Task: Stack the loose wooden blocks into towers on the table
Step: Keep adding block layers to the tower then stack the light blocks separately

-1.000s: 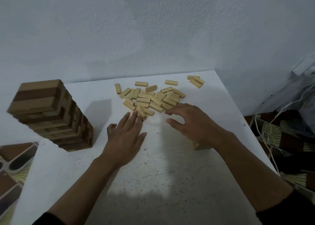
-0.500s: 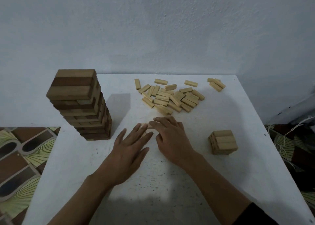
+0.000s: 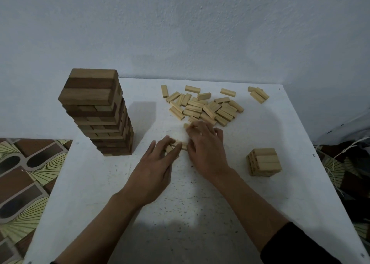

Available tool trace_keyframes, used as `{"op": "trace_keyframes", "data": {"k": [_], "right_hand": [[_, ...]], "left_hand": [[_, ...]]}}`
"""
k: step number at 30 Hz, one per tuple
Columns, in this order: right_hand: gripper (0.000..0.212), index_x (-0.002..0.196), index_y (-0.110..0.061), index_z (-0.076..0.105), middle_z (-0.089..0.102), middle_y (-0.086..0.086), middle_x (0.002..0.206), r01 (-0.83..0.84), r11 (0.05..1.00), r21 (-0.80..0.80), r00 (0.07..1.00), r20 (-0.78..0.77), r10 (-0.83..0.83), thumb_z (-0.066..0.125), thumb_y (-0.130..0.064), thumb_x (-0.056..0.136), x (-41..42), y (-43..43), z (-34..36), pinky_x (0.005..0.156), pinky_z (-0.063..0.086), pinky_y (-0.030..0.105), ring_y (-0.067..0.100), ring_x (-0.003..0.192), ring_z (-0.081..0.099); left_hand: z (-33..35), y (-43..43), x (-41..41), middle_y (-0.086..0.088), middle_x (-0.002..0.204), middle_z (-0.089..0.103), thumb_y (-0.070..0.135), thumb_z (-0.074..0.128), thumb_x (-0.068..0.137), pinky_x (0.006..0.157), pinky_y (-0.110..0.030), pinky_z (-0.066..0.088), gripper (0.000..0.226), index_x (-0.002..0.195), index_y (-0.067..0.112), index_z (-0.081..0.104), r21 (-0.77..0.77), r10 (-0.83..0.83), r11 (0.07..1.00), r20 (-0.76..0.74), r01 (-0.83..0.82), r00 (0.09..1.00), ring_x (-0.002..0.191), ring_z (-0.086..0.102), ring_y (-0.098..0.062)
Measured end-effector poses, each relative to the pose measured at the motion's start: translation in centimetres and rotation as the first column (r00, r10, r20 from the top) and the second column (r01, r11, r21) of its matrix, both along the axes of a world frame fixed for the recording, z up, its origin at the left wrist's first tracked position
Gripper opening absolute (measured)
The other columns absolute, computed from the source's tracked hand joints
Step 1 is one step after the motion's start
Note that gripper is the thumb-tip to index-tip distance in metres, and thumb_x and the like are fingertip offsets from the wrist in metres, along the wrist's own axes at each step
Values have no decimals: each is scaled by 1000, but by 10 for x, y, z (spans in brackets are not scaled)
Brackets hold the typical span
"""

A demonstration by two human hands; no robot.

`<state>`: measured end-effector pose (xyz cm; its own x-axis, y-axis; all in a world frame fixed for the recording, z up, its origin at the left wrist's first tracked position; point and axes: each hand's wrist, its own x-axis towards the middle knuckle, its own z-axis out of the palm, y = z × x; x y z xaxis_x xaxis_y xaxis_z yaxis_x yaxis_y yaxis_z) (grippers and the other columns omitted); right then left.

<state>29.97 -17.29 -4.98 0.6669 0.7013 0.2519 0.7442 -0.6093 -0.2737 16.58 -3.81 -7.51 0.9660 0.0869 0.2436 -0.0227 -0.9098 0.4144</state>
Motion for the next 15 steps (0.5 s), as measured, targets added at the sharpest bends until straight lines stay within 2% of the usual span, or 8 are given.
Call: {"op": "trace_keyframes", "data": {"k": [2, 5, 8, 11, 15], "right_hand": [[33, 120, -9, 69, 56, 2, 119, -4, 998, 59, 1000, -11, 5, 67, -6, 87, -1, -2, -2, 94, 37, 36, 22, 112, 55], [21, 108, -8, 75, 62, 2, 109, 14, 986, 165, 995, -102, 3, 67, -3, 89, -4, -8, -2, 86, 41, 27, 19, 92, 59], [19, 109, -9, 75, 63, 0, 104, 13, 969, 247, 978, -207, 39, 67, -9, 91, -10, -16, -2, 75, 52, 29, 16, 82, 61], [24, 116, -10, 73, 67, 0, 98, 37, 964, 264, 971, -236, 27, 68, -15, 93, -20, -23, -4, 78, 51, 34, 14, 82, 60], [24, 116, -7, 73, 61, 1, 92, 26, 976, 216, 962, -270, 34, 68, -15, 94, -31, -27, -5, 71, 39, 17, 12, 83, 51]], "left_hand": [[1, 0, -2, -14, 150, 43, 1, 57, 96, 109, -39, 48, 48, 143, 11, 55, -28, 4, 1000, 18, -3, 1000, 131, 51, -28], [3, 2, -3, -6, 151, 45, 5, 58, 98, 111, -17, 37, 40, 137, 12, 62, -91, 25, 996, 20, -23, 999, 139, 46, -19], [5, 4, -3, -2, 146, 51, 4, 60, 97, 113, -17, 37, 36, 132, 10, 66, -170, 12, 986, 48, -4, 999, 141, 44, -12], [9, 4, -3, 0, 143, 53, 4, 61, 96, 112, -19, 39, 36, 132, 10, 66, -232, -41, 971, 52, 52, 998, 141, 43, -8], [12, 8, -1, 0, 140, 56, 4, 63, 95, 112, -21, 41, 38, 132, 11, 65, -273, -95, 956, 47, 104, 994, 141, 43, -5]]}}
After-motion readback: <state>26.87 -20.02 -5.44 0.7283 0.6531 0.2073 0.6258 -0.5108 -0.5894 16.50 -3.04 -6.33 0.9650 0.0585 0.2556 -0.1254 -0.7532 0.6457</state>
